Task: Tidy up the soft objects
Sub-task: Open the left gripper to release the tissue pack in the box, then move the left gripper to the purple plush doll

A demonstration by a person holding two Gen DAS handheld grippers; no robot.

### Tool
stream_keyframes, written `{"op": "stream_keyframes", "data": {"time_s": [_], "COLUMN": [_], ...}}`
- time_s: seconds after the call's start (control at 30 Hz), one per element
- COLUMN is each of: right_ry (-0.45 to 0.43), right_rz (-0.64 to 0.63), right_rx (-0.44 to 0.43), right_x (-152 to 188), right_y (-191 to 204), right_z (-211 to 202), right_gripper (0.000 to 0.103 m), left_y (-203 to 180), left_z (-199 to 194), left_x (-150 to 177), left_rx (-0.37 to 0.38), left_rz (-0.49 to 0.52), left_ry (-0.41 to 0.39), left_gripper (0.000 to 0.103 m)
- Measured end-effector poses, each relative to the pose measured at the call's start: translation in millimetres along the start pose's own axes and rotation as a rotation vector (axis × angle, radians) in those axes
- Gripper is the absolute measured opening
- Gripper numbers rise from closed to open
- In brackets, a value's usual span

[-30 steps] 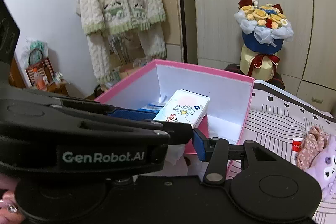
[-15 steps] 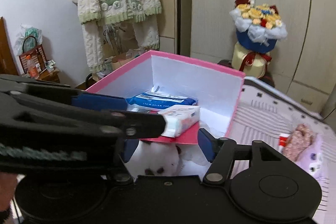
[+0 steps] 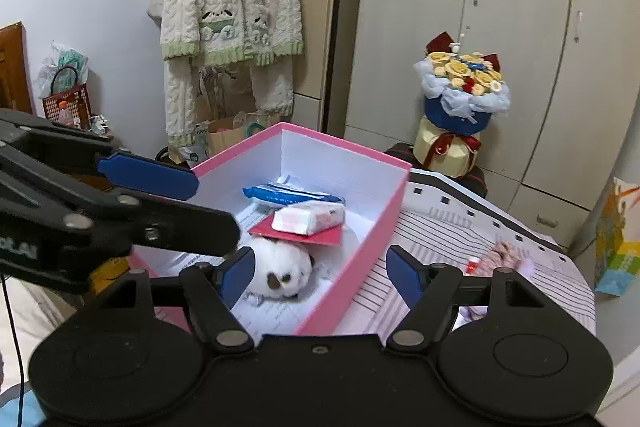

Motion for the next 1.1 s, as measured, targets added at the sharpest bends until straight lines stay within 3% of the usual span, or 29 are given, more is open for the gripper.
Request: {"op": "stream_keyframes", "data": {"time_s": [0.23, 0.5, 0.67, 0.8, 0.93, 1.1], "right_ry": [-0.046, -0.056, -0.05, -0.04, -0.045, -0.049], "right_rz": [0.034, 0.094, 0.15, 0.209, 0.183, 0.137], "right_rx": [0.049, 0.026, 0.045, 0.01, 0.043, 0.071], "right_x": [41.8, 90.9, 118.8, 137.9, 156.0, 166.4], "right_y": [-25.6, -76.6, -111.8, -135.0, -148.1, -166.9], "right_z": [-44.1, -72.7, -68.0, -46.8, -24.2, -1.8], "right_gripper": [0.08, 0.087, 0.087, 0.087, 0.087, 0.087], "left_y": [-32.7, -80.5, -109.9, -120.2, -130.7, -135.8], "left_z": [-4.1, 12.3, 38.2, 65.1, 93.0, 132.1], "left_x": [8.0, 6.6, 1.9, 0.5, 4.5, 1.5], "left_rx": [0.044, 0.115, 0.141, 0.168, 0.107, 0.098], "left_rz": [0.058, 0.146, 0.185, 0.16, 0.145, 0.116], "left_ry": [0.01, 0.04, 0.047, 0.053, 0.023, 0.049], "left_gripper": [0.062, 0.069, 0.072, 0.072, 0.07, 0.071]}}
Point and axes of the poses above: each gripper's, at about its wrist camera, not at the fingertips, and z roughly the way its jaws point, y to its left, x to its underside, the point moved 3 cm from there along z, roughly the way its jaws point, and after that the axes turned 12 degrees about y, right-handed, at the moved point
